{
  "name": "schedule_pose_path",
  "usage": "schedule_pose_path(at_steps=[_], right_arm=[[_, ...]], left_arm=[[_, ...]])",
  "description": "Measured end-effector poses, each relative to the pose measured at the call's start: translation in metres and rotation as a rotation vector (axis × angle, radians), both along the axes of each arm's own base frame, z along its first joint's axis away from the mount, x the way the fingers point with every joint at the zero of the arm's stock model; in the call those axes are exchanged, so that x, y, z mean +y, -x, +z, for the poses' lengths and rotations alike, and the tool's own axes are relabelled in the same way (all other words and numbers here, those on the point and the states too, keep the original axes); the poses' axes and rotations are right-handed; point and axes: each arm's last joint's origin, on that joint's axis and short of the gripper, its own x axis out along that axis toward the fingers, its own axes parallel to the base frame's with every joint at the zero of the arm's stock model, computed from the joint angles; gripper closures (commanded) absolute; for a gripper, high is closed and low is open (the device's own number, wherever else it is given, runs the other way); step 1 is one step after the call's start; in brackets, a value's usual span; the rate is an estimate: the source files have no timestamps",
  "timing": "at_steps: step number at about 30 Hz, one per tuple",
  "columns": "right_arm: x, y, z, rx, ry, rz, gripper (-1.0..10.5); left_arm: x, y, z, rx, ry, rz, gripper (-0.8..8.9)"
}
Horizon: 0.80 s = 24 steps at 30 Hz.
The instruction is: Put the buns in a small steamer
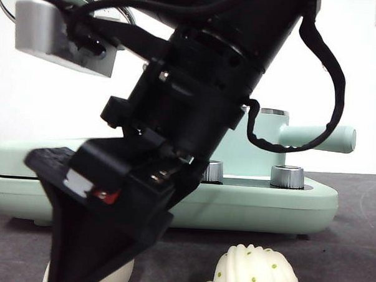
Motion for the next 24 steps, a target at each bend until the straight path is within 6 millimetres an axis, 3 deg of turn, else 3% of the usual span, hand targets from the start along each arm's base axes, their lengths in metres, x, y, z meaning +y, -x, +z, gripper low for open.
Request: schedule_pose_path(at_steps=[3, 13, 16, 24], right_arm=[[-0.001, 0.0, 0.0, 0.007, 0.006, -0.007, 6.8], [-0.005, 0.003, 0.008, 0.087, 0.027, -0.081, 6.8], [-0.009, 0.004, 0.03, 0.103, 0.013, -0.118, 6.8], [-0.038, -0.006, 0.118, 0.113, -0.02, -0.358, 6.8]], left_arm=[[0.0, 0.0, 0.0, -0.001, -0.001, -0.001, 8.03], [0.0, 0.0, 0.0, -0.002, -0.001, 0.0, 8.03], [0.0, 0.0, 0.0, -0.003, -0.001, -0.001, 8.03], [0.0, 0.0, 0.0, -0.004, 0.0, 0.0, 8.03]])
